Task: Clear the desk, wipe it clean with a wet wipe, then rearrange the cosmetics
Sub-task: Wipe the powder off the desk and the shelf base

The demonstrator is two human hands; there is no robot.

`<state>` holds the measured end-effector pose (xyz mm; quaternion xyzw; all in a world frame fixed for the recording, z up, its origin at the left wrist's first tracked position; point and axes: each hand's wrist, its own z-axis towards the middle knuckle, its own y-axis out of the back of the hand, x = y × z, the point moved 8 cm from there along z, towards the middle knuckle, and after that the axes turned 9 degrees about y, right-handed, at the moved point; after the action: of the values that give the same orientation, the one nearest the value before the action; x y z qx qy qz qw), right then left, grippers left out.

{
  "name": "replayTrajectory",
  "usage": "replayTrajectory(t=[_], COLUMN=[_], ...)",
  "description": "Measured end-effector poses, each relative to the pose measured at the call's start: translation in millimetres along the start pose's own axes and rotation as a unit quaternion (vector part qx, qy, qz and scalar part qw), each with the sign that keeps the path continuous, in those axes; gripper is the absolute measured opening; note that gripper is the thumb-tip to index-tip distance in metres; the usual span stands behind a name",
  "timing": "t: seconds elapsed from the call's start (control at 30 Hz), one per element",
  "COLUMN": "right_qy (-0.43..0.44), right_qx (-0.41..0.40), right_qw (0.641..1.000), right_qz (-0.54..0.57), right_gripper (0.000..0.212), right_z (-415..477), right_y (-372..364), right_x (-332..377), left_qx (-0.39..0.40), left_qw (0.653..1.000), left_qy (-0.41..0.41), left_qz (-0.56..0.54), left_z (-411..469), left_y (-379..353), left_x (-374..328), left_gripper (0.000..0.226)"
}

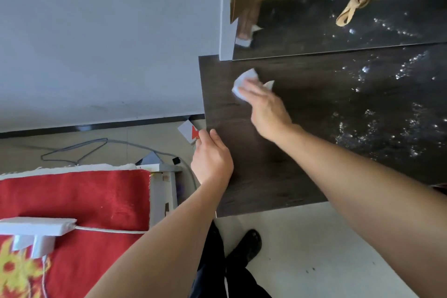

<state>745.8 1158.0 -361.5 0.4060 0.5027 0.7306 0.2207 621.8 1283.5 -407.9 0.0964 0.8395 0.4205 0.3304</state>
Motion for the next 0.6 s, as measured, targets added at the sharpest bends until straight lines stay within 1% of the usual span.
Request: replayTrajectory(t=[0.03, 0.07, 0.13, 0.2, 0.23, 0.27, 0.33, 0.37, 0.43, 0.47, 0.5, 0.57, 0.6], right_qy=[0.061, 0.103, 0.136, 0.144, 0.134, 0.108, 0.016, -0.051, -0.176, -0.203, -0.197, -0.113, -0.072], right_qx=[0.001, 0.014, 0.055, 0.075, 0.079, 0.081, 0.063, 0.055, 0.033, 0.035, 0.047, 0.07, 0.075], right_qw=[0.998, 0.994, 0.988, 0.987, 0.988, 0.991, 0.997, 0.996, 0.983, 0.978, 0.979, 0.991, 0.994], right_qz=[0.014, 0.028, 0.038, 0.022, 0.005, -0.01, -0.035, -0.037, -0.035, -0.034, -0.023, 0.008, 0.026], right_gripper=[0.058, 0.058, 0.055, 0.056, 0.061, 0.069, 0.078, 0.078, 0.072, 0.069, 0.066, 0.062, 0.061], right_z=[-1.7, -8.8, -37.3, -77.4, -95.6, -109.2, -121.6, -121.6, -114.8, -109.3, -101.7, -84.9, -77.5], right_y=[-6.0, -12.4, -20.2, -15.3, -9.3, -1.4, 19.2, 29.9, 45.0, 43.2, 36.5, 19.5, 17.1], right_x=[20.0, 31.3, 36.1, 30.4, 25.2, 15.2, -21.7, -42.3, -70.2, -72.8, -66.7, -44.0, -37.0], left_qx=[0.0, 0.001, 0.005, 0.01, 0.012, 0.016, 0.017, 0.005, -0.015, -0.011, -0.005, -0.011, -0.026], left_qw=[1.0, 1.0, 1.0, 1.0, 1.0, 1.0, 1.0, 0.999, 0.989, 0.981, 0.977, 0.978, 0.978], left_qy=[0.0, 0.001, 0.005, 0.011, 0.014, 0.017, 0.0, -0.028, -0.106, -0.136, -0.147, -0.134, -0.135], left_qz=[0.0, 0.001, 0.005, 0.011, 0.012, 0.01, 0.014, 0.035, 0.105, 0.136, 0.155, 0.159, 0.16], left_z=[0.9, 2.0, 3.9, 4.6, 5.0, 5.3, 3.9, 2.3, -6.9, -13.2, -17.4, -19.4, -18.5], left_y=[-0.9, -1.6, -3.2, -4.0, -4.0, -3.9, -3.2, -2.4, -3.7, -8.4, -12.3, -14.9, -14.8], left_x=[0.7, 1.7, 3.9, 4.9, 4.9, 4.8, 1.6, -2.4, -14.5, -19.5, -23.2, -28.3, -31.7], left_gripper=[0.037, 0.037, 0.035, 0.034, 0.036, 0.038, 0.042, 0.045, 0.051, 0.054, 0.056, 0.056, 0.056])
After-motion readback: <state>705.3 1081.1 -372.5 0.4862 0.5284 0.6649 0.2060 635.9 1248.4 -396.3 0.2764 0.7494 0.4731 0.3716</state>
